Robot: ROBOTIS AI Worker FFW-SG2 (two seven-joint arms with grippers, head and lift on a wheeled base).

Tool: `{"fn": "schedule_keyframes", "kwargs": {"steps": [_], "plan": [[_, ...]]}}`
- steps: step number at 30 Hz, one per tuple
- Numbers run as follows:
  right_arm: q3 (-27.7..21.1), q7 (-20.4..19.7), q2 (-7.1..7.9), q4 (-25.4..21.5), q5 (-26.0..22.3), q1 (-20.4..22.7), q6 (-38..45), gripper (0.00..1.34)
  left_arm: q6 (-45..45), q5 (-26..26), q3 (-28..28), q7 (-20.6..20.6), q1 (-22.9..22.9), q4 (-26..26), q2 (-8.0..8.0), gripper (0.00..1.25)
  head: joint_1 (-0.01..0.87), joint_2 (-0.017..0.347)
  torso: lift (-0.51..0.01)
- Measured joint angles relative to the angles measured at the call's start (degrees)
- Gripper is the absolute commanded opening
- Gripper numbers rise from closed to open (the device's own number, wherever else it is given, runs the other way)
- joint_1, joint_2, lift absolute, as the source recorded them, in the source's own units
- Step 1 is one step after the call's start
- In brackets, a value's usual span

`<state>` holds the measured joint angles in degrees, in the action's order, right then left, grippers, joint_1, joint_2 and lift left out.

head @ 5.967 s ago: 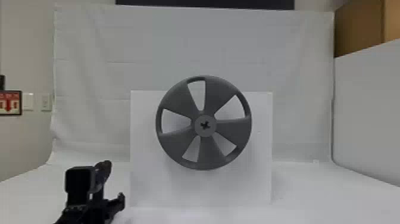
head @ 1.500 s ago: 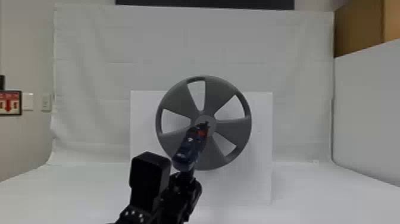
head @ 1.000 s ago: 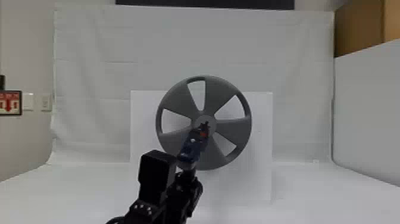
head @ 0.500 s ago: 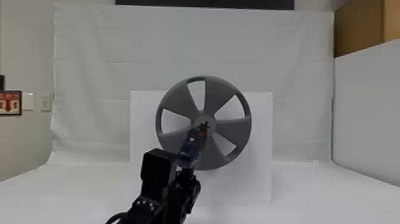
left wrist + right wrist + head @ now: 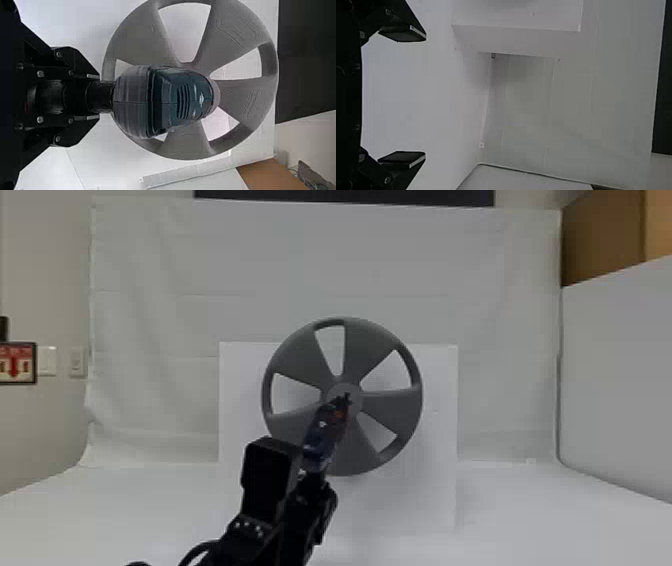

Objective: Grasp the drill and bring into the middle of wheel

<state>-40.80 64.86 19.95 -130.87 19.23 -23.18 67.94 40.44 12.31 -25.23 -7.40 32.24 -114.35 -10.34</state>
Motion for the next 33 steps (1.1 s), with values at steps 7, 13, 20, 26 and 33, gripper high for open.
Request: {"fn": "schedule_keyframes", "kwargs": {"steps": [7,13,20,26,33], "plan": [[0.02,0.0,0.0,0.0,0.01,0.06,0.0,1.1,-0.09,-0.25,0.0,-0.02,0.02,0.09,0.05,0.02,0.0,0.0,-0.406],[0.02,0.0,0.0,0.0,0.02,0.06,0.0,1.1,-0.15,-0.35,0.04,-0.01,0.03,0.14,0.06,0.02,0.0,0.0,-0.406],[0.02,0.0,0.0,0.0,0.02,0.06,0.0,1.1,-0.24,-0.43,0.1,0.0,0.03,0.18,0.06,0.02,0.0,0.0,-0.406],[0.05,0.0,0.0,0.05,0.02,0.06,0.0,1.1,-0.27,-0.46,0.17,0.01,0.03,0.18,0.11,0.02,0.0,0.0,-0.406],[0.04,0.0,0.0,0.09,0.02,0.06,0.0,1.1,-0.27,-0.54,0.18,0.01,0.03,0.21,0.14,0.02,0.0,0.0,-0.406]]}}
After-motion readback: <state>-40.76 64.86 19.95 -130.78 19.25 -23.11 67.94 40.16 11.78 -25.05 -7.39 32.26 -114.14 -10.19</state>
